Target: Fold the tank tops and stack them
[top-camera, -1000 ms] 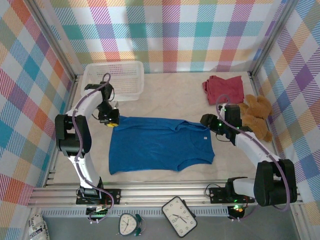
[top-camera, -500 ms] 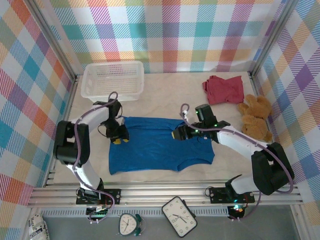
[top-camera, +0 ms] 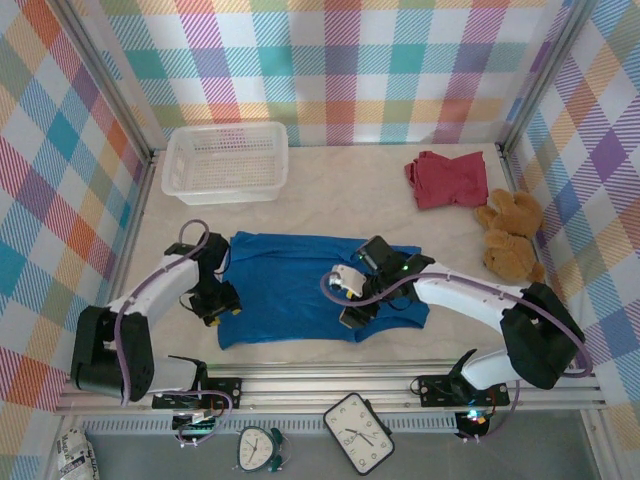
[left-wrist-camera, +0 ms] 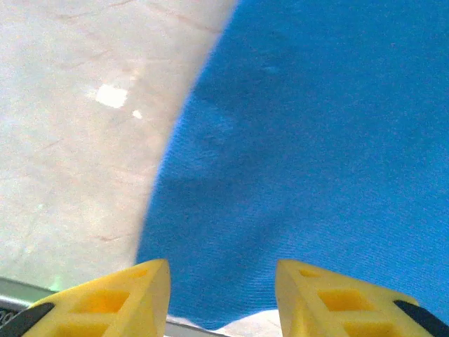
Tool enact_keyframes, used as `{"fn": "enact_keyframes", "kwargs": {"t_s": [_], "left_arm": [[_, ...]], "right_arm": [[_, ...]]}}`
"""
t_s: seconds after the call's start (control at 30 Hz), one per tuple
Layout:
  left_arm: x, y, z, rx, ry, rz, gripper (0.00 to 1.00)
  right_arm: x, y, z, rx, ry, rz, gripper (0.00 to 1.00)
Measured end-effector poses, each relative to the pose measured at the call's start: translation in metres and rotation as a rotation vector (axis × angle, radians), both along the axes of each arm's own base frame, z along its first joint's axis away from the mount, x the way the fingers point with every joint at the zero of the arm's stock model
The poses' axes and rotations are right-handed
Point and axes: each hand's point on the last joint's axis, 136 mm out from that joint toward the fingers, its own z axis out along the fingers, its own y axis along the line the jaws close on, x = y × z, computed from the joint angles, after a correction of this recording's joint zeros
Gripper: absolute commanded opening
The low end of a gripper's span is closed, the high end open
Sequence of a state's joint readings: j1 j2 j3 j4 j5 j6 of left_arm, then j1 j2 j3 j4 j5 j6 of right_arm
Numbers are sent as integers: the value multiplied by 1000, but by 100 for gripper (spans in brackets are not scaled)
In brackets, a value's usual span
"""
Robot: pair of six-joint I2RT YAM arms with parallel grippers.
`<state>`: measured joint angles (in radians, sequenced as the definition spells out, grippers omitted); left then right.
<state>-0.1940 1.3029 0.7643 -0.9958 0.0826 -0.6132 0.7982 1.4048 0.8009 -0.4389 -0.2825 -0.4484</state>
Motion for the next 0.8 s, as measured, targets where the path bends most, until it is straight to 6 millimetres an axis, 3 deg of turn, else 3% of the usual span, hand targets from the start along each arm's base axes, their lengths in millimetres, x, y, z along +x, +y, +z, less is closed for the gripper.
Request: {"fn": "enact_keyframes", "kwargs": {"t_s": [0.27, 0.43, 0.8], "left_arm": [[-43, 11, -24, 65, 92, 135, 43], [-47, 5, -27, 73, 94, 147, 40], [-50, 2, -35, 65, 94, 189, 13]], "right_arm": [[-27, -5, -27, -101, -30, 121, 67], [-27, -4, -30, -122, -59, 133, 65], [-29, -3, -53, -222, -127, 184, 43]]}}
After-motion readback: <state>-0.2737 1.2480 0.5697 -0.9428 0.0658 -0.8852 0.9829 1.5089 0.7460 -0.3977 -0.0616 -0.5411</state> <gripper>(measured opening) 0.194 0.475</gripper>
